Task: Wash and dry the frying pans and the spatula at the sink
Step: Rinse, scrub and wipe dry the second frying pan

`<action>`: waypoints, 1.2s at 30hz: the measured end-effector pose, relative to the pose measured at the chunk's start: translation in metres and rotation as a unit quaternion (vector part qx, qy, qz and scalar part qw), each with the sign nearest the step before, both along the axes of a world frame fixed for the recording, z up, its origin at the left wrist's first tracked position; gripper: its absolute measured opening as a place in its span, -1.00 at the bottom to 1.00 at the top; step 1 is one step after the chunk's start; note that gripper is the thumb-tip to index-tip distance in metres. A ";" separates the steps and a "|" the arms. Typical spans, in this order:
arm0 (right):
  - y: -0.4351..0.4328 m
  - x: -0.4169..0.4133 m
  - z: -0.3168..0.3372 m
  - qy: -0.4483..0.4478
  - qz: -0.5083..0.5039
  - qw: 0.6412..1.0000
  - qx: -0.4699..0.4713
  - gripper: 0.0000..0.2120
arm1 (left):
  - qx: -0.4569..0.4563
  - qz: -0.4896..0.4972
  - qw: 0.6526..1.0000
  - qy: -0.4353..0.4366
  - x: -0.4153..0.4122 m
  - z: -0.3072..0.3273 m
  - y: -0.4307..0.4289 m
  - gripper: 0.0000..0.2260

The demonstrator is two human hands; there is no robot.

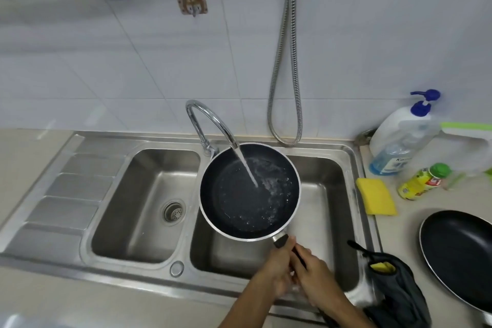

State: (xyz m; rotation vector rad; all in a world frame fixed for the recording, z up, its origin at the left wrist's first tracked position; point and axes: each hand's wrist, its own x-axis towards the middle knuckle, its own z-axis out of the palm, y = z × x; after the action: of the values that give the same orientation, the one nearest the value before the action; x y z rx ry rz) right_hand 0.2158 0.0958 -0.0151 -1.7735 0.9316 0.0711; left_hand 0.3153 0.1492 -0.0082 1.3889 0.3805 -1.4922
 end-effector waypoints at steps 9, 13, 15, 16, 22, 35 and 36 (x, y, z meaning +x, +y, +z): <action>-0.022 -0.021 0.000 0.015 -0.034 0.999 -0.024 -0.63 | -0.022 -0.001 1.000 -0.004 -0.020 -0.019 -0.034 -0.58; -0.016 -0.010 0.006 0.008 -0.013 0.999 -0.029 -0.53 | -0.061 0.052 0.997 -0.024 -0.010 -0.022 -0.028 -0.57; -0.011 -0.006 0.010 -0.008 -0.001 1.000 -0.018 -0.44 | -0.082 0.063 0.993 -0.048 -0.008 -0.017 -0.019 -0.62; -0.007 -0.006 0.014 -0.021 0.006 1.000 -0.009 -0.40 | -0.090 0.056 0.992 -0.065 -0.008 -0.013 -0.015 -0.65; 0.009 -0.016 0.024 -0.029 -0.010 0.998 0.062 -0.41 | -0.110 0.024 0.979 -0.168 -0.019 -0.003 0.005 -0.71; 0.023 -0.019 0.018 -0.025 -0.058 0.981 0.185 -0.28 | -0.094 0.009 0.979 -0.181 -0.026 -0.008 0.021 -0.73; 0.023 -0.018 0.017 -0.023 -0.058 0.978 0.200 -0.27 | -0.095 0.014 0.981 -0.169 -0.026 -0.006 0.022 -0.72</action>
State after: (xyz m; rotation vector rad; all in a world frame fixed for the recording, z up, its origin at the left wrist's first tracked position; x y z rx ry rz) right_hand 0.1976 0.1187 0.0023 -1.3416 0.9125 0.1329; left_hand 0.2896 0.1714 -0.0144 1.4435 0.0422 -1.2062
